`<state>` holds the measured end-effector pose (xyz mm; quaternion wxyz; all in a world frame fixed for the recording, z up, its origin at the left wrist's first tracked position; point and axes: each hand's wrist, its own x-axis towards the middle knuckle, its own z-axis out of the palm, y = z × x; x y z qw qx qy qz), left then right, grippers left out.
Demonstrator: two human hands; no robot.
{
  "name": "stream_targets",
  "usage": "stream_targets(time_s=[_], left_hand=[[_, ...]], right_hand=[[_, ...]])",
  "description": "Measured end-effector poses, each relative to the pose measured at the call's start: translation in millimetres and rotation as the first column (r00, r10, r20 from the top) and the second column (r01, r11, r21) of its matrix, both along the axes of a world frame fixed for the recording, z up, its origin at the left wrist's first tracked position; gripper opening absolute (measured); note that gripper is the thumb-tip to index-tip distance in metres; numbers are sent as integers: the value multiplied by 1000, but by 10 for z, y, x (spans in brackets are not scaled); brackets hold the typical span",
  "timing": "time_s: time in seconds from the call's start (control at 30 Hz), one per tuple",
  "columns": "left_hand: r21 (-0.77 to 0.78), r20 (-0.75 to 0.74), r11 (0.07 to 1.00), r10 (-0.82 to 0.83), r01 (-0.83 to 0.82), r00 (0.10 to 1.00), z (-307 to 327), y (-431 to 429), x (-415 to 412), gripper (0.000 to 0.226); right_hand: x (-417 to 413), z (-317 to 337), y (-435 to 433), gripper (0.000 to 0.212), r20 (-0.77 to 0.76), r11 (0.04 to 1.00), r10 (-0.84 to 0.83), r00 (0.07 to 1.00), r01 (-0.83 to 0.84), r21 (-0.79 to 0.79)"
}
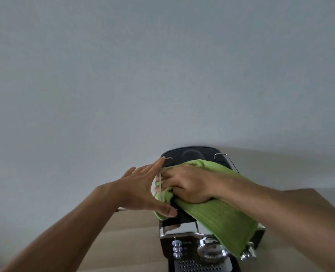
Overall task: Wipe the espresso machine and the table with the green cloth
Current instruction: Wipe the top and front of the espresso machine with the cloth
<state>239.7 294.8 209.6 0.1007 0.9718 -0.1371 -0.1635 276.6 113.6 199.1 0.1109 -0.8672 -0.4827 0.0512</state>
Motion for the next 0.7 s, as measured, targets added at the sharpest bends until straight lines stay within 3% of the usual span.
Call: stream_targets(time_s=[0.1,0.17,0.3,0.47,0.63,0.7], left_hand=[[-8,4,1000,-8,8,1000,4,3,-5,137],[-10,3,1000,-8,8,1000,9,1,-20,135],[-19,8,1000,-5,5,1000,1,-8,-26,134],[-3,1,1000,-3,3,1000,-7,-3,-10,132],[20,-25,1000,-12,12,1000,-18,16,14,133],[23,-51,1000,-6,7,999,-25,44,29,133]], right_hand=[[51,-25,-315,49,-31,955,-192,981,194,223],[41,-10,-494,48,-69,925,-215,974,226,306],[-71,30,-562,54,-166,977,-92,982,122,174],[3,-9,-144,51,-56,996,73,996,-76,-53],[1,35,-466,52,-201,986,-68,977,97,137],[-120,56,-622,55,-247,985,-68,967,104,136]])
